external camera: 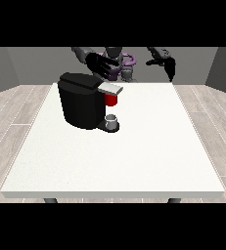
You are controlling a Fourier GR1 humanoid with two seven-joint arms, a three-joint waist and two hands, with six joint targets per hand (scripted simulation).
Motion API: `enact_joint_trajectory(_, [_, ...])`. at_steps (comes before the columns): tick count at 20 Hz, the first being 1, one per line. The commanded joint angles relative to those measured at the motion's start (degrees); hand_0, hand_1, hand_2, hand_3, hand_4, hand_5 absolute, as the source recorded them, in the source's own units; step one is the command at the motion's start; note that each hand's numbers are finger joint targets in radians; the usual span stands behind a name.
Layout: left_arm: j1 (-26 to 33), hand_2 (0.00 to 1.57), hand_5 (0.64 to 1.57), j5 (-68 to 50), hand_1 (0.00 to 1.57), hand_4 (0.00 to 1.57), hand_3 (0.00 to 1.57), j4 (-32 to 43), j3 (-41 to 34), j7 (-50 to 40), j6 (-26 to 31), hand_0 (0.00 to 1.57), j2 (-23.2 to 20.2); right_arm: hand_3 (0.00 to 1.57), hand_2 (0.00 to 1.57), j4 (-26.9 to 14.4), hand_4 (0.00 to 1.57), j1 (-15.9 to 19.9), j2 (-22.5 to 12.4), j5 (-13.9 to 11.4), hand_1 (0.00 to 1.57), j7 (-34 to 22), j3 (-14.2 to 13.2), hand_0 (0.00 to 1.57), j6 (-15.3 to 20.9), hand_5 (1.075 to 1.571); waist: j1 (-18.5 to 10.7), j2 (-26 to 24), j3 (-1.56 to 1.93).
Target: Insert the coffee pod into the coffee machine and close the lid
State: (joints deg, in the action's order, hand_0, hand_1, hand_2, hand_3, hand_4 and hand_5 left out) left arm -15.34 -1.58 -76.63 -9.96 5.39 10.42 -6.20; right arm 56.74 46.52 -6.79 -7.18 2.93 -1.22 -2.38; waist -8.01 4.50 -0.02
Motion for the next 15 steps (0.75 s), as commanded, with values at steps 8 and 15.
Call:
enact_joint_trajectory(8, [2.91,0.00,1.571,-0.01,0.00,0.20,0.00,-1.17,1.27,1.09,-0.81,0.00,0.86,0.00,0.00,3.32,0.26,-7.48,4.97,1.48,0.00,8.08,3.55,0.00,-3.80,1.571,2.57,-4.79,0.03])
enact_joint_trajectory(15, [8.63,0.00,1.571,0.31,0.00,0.19,0.00,1.10,1.16,4.60,-0.48,0.00,1.35,0.00,0.00,9.09,0.16,-23.20,6.76,10.80,0.00,7.62,8.55,0.00,-0.34,1.571,6.51,-11.73,0.03])
